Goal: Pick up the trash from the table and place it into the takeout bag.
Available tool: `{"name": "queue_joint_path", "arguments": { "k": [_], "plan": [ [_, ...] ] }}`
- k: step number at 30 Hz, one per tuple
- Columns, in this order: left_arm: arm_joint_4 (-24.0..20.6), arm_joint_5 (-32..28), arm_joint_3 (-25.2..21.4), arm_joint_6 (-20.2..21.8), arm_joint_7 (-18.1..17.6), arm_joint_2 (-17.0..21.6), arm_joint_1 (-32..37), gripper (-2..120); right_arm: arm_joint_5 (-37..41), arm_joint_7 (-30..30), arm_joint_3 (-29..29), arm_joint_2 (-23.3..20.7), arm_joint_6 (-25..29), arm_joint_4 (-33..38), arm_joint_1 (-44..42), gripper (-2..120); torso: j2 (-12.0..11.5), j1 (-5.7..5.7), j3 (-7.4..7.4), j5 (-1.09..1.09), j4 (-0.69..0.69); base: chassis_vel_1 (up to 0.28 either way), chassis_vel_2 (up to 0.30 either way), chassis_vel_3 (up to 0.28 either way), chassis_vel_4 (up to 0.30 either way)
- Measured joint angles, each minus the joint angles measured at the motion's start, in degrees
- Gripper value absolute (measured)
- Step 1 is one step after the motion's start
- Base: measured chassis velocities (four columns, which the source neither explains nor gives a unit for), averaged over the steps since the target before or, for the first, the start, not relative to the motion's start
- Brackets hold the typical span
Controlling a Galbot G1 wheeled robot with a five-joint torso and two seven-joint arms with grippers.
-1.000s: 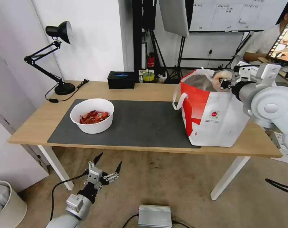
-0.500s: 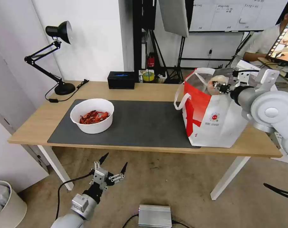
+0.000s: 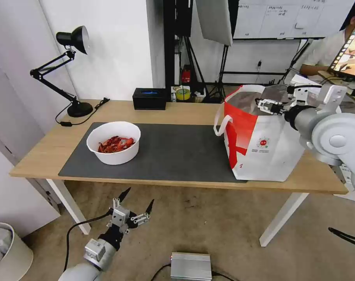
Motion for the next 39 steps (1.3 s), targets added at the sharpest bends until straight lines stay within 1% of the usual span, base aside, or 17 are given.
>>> {"name": "queue_joint_path", "arguments": {
  "k": [2,4,5,9,16,20,21,24,26,28,30,31,33,35,36,37,39],
  "plan": [
    [-0.1,-0.1,-0.2,0.1,0.0,0.0,0.0,100,-1.2,-1.7,0.2,-0.2,1.5,0.0,-0.2,100,0.0,0.0,0.0,0.0,0.0,0.0,0.0,0.0,0.0],
    [-0.2,-0.3,-0.6,0.3,-0.2,0.1,-0.1,100,-4.9,-6.4,0.5,-0.6,6.8,-0.1,-0.8,100,0.0,0.0,0.0,0.0,0.0,0.0,0.0,0.0,0.0],
    [-0.2,-0.3,-0.6,0.3,-0.2,0.1,-0.1,100,-4.9,-6.4,0.5,-0.6,6.8,-0.1,-0.8,100,0.0,0.0,0.0,0.0,0.0,0.0,0.0,0.0,0.0],
    [-0.2,-0.8,-1.1,0.4,-0.4,0.3,-0.2,100,-9.4,-11.3,0.9,-1.2,13.1,-0.1,-2.1,100,0.0,0.0,0.0,0.0,0.0,0.0,0.0,0.0,0.0],
    [-0.2,-1.3,-1.5,0.4,-0.4,0.6,-0.3,100,-12.5,-13.3,3.3,-2.1,14.9,1.6,-6.0,100,0.0,0.0,0.0,0.0,0.0,0.0,0.0,0.0,0.0],
    [-0.2,-1.5,-1.7,0.4,-0.4,0.7,-0.3,100,-12.7,-16.3,6.5,-2.6,16.9,4.5,-10.9,100,0.0,0.0,0.0,0.0,0.01,0.0,0.0,0.0,0.0],
    [-0.2,-1.6,-1.8,0.3,-0.4,0.8,-0.3,100,-12.7,-18.1,8.1,-2.8,17.6,6.7,-13.9,100,0.0,0.0,0.0,0.0,-0.01,0.0,0.0,0.0,0.0],
    [-0.2,-1.7,-1.9,0.3,-0.4,0.8,-0.3,100,-12.6,-19.1,9.0,-2.9,18.3,9.2,-16.4,100,0.0,0.0,-0.01,0.0,-0.01,0.0,0.0,0.0,0.0],
    [-0.4,-1.7,-2.8,0.1,-0.4,0.4,0.4,100,-13.1,-19.8,8.0,-1.9,19.6,12.3,-18.8,100,0.0,0.0,-0.01,-0.02,-0.02,0.0,0.0,0.0,0.0],
    [-0.5,-1.7,-3.2,0.0,-0.3,0.1,0.7,100,-13.6,-19.9,7.4,-1.4,19.9,12.6,-19.1,100,0.0,0.0,0.0,-0.02,-0.02,0.0,0.0,0.0,0.0],
    [-1.0,-1.6,-4.6,-0.4,-0.3,-0.8,2.2,100,-16.7,-21.2,5.3,0.8,21.6,13.6,-21.2,100,0.0,0.0,0.0,0.0,0.05,0.0,0.0,0.0,0.0],
    [-1.0,-1.6,-4.6,-0.4,-0.3,-0.8,2.2,100,-16.7,-21.2,5.3,0.8,21.6,13.6,-21.2,100,0.0,0.0,0.0,0.0,0.05,0.0,0.0,0.0,0.0],
    [-1.1,-1.5,-5.2,-0.6,-0.3,-1.1,2.6,100,-21.5,-22.8,5.1,3.2,24.5,14.2,-26.4,100,0.0,0.0,0.0,-0.01,0.01,0.0,0.0,0.0,0.0],
    [-1.1,-1.5,-5.2,-0.6,-0.3,-1.1,2.7,100,-22.6,-23.3,5.1,3.7,25.2,14.3,-27.8,100,0.0,0.0,0.0,0.0,0.0,0.0,0.0,0.0,0.0],
    [-1.1,-1.5,-5.2,-0.6,-0.3,-1.1,2.7,100,-25.9,-24.7,5.2,5.1,27.5,14.4,-32.3,100,0.0,0.0,0.0,0.0,-0.01,0.0,0.0,0.0,0.0],
    [-1.1,-1.5,-5.2,-0.6,-0.3,-1.1,2.7,100,-25.9,-24.7,5.2,5.1,27.5,14.4,-32.3,100,0.0,0.0,0.0,0.0,-0.01,0.0,0.0,0.0,0.0],
    [-1.1,-1.5,-5.2,-0.7,-0.2,-1.1,2.7,100,-30.9,-26.5,5.5,7.2,30.4,14.3,-38.6,100,0.0,0.0,0.0,0.0,-0.01,0.0,0.0,0.0,0.0]
  ]
}}
